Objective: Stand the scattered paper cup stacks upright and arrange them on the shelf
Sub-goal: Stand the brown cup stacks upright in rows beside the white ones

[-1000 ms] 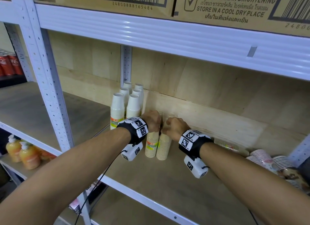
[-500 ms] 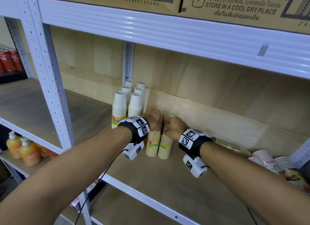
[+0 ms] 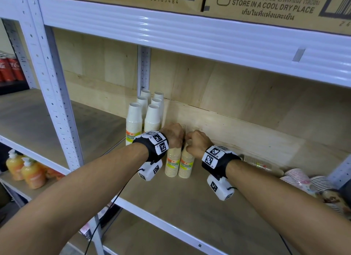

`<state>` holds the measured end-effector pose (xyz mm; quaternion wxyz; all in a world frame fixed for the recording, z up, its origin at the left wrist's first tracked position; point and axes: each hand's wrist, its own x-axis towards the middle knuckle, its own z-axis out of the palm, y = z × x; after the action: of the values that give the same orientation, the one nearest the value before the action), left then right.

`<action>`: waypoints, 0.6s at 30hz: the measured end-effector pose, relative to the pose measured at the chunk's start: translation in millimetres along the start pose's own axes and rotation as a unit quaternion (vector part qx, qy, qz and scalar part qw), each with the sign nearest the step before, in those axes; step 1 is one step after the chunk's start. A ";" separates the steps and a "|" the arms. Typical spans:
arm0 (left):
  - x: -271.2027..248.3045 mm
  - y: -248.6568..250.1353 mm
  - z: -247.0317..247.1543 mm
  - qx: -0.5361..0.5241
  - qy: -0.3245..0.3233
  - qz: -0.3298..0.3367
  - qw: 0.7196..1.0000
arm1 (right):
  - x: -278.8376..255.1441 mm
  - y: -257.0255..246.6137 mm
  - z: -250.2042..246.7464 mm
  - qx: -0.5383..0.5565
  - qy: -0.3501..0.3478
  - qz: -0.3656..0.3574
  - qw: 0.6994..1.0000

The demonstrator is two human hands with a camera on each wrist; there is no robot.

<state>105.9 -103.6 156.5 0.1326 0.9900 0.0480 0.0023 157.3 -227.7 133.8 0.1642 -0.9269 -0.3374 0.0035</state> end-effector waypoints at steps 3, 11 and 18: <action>0.3 -0.3 0.2 0.006 -0.006 0.001 1.000 | -0.8 0.9 1.1 -0.003 0.007 -0.005 1.000; 8.2 -1.8 -2.5 -0.030 -0.025 -0.010 0.999 | -6.8 14.4 -10.5 0.019 0.019 0.002 1.000; 30.0 25.0 -27.6 -0.030 0.029 0.017 0.999 | -5.9 60.1 -56.8 0.011 0.077 0.092 0.993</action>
<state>137.6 -117.5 189.5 0.1603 0.9858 0.0352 0.0350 197.0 -291.7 168.5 0.1992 -0.9497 -0.2368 -0.0487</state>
